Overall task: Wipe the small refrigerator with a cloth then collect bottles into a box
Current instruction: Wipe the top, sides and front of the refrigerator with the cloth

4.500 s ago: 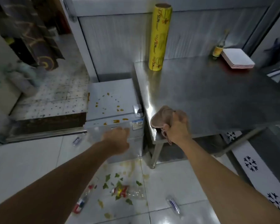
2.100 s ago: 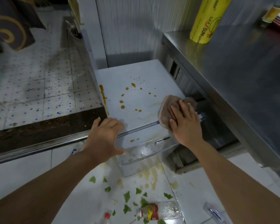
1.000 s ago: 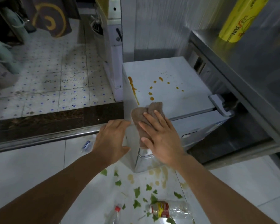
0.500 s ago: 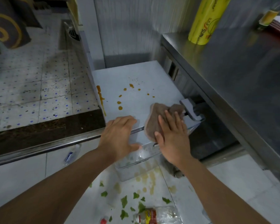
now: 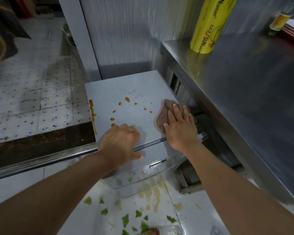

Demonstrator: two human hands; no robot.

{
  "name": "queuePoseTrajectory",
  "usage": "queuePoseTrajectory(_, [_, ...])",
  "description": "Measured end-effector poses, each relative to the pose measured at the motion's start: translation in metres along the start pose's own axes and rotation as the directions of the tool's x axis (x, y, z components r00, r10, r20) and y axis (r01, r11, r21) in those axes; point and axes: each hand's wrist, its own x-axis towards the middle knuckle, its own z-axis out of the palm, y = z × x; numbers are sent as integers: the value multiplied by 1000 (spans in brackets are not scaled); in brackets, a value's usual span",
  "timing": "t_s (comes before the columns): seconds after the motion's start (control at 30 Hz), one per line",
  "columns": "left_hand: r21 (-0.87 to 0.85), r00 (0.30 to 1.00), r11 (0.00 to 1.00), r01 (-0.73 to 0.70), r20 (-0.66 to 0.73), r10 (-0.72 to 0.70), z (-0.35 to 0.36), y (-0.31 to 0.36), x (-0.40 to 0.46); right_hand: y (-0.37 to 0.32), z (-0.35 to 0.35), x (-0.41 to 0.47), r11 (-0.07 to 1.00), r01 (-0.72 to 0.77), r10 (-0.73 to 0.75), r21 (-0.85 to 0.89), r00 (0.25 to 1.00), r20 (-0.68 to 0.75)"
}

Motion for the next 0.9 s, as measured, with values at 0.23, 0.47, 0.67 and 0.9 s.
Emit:
queuePoseTrajectory(0.23, [-12, 999, 999, -40, 5, 40, 9, 6, 17, 10, -1, -23, 995, -21, 16, -97, 999, -52])
queuePoseTrajectory(0.47, [-96, 996, 993, -63, -66, 57, 16, -7, 19, 17, 3, -2, 998, -48, 46, -41, 998, -42])
queuePoseTrajectory(0.67, [-112, 991, 988, -103, -102, 92, 16, -10, 22, 2, 8, 69, 996, -83, 83, 32, 997, 5])
queuePoseTrajectory(0.9, [-111, 994, 990, -93, -70, 85, 16, -11, 11, 2, 6, 78, 999, -29, 29, 21, 999, 13])
